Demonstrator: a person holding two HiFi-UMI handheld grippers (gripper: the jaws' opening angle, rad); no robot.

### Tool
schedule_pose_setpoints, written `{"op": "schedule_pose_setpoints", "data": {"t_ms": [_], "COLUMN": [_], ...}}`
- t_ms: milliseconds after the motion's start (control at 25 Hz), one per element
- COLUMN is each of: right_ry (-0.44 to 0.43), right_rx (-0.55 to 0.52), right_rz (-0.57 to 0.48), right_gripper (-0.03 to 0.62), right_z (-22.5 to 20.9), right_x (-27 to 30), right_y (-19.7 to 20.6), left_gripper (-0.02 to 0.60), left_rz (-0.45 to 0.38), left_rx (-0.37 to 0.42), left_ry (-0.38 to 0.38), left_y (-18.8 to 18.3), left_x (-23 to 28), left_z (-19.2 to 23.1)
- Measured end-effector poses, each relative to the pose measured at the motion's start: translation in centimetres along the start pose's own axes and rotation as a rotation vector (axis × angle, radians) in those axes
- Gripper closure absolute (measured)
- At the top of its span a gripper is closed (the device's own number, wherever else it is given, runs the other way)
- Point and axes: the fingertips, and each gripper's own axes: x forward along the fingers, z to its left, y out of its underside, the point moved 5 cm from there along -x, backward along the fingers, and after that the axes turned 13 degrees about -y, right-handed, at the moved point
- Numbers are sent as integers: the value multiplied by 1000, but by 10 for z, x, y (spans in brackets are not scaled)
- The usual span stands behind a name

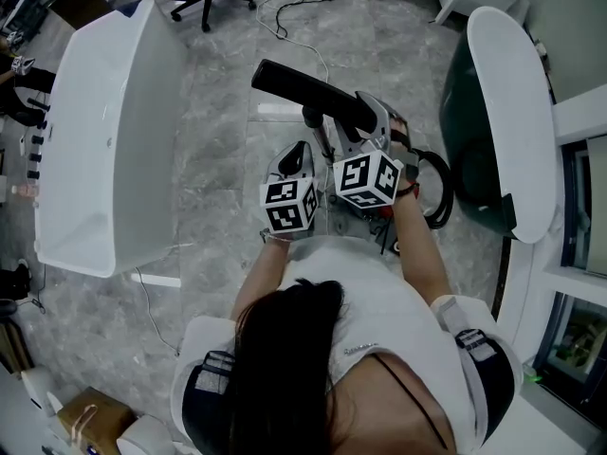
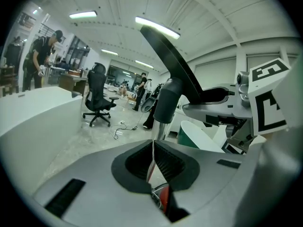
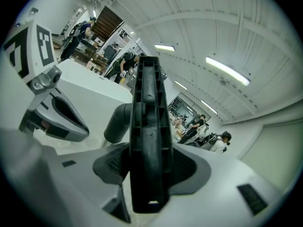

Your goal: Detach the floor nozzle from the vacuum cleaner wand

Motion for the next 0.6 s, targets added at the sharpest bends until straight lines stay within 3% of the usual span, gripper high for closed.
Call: {"op": "schedule_pose_setpoints", "data": {"t_ms": [600], "right_ry": [-35], "right_rx": [-8], "right_rz": [-2], "right_gripper": [358], "right_z": [-1], "right_x": [2], "right_y": [0], "left_gripper": [571], "left_rz": [-3], "left_rx": [8], "left_ry": [-14], "left_y": [-3], "left_x": [6], "left_z": [5]}}
